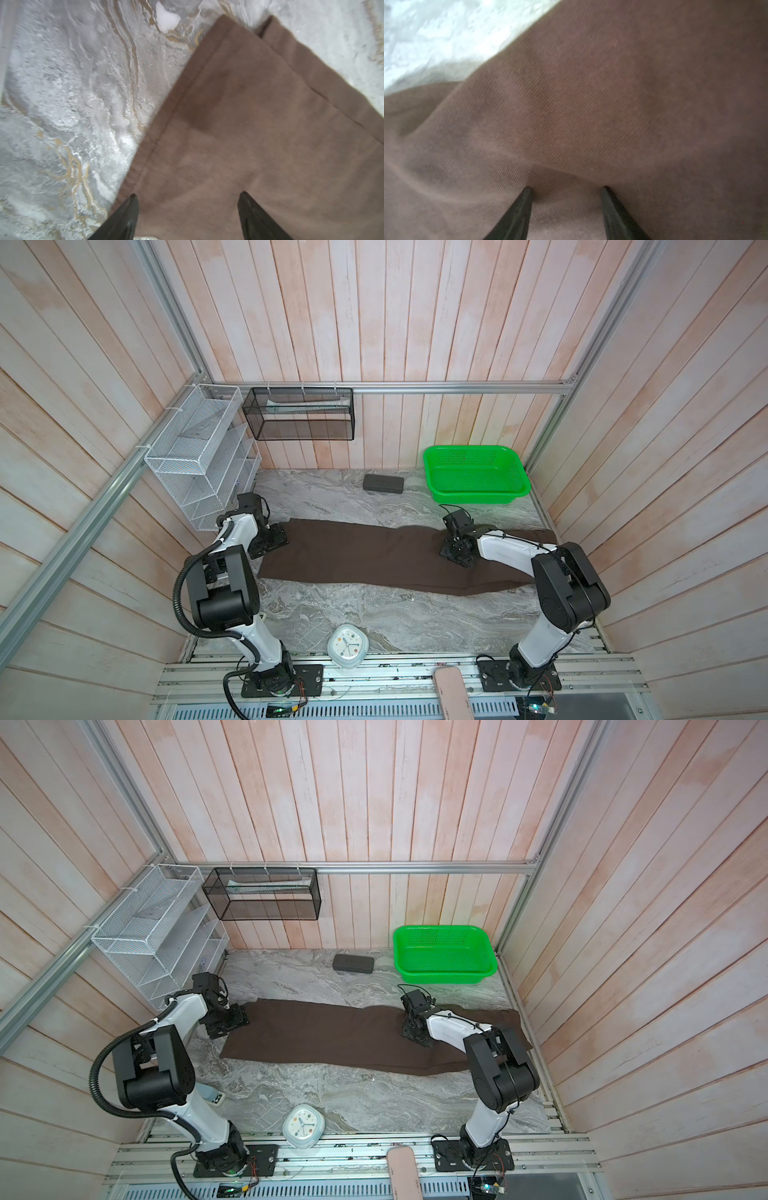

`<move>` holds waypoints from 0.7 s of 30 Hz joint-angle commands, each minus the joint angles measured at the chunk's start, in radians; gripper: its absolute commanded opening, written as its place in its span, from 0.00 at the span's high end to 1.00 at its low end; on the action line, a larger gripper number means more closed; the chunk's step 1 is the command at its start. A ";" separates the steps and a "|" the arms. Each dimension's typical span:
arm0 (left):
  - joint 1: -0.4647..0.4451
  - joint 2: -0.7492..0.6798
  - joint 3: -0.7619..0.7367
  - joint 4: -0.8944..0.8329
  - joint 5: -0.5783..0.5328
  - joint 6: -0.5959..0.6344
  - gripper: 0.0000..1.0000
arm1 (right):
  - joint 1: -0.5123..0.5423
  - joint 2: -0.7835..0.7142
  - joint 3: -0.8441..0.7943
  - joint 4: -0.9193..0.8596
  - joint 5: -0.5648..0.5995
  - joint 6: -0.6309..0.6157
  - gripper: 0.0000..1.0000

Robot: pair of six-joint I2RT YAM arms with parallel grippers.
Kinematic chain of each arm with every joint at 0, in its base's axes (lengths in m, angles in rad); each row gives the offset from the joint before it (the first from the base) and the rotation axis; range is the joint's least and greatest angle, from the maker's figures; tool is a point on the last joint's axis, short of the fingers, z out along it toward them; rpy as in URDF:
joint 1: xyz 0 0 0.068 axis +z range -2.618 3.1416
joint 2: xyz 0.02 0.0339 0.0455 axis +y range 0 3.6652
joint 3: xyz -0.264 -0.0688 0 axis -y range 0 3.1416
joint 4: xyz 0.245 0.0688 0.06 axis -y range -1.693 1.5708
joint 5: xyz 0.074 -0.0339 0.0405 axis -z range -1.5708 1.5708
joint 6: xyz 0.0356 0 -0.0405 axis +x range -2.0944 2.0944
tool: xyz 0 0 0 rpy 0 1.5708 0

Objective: Fold and stack the trousers

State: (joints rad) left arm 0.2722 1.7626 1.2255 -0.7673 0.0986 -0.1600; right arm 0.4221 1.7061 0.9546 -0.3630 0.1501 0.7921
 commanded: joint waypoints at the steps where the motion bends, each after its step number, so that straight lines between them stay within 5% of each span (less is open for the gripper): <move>1: 0.014 0.041 0.029 0.033 0.067 0.004 0.22 | -0.026 0.005 -0.052 -0.064 0.048 -0.006 0.43; 11: -0.005 0.161 0.080 0.090 0.172 0.003 0.22 | -0.040 -0.043 -0.055 -0.076 0.037 -0.010 0.43; 21: -0.016 0.171 0.108 0.076 0.025 0.012 0.21 | -0.032 -0.058 -0.057 -0.071 0.021 -0.007 0.43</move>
State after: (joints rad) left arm 0.2565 1.9270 1.3087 -0.7021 0.1852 -0.1604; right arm 0.3893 1.6619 0.9146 -0.3759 0.1669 0.7879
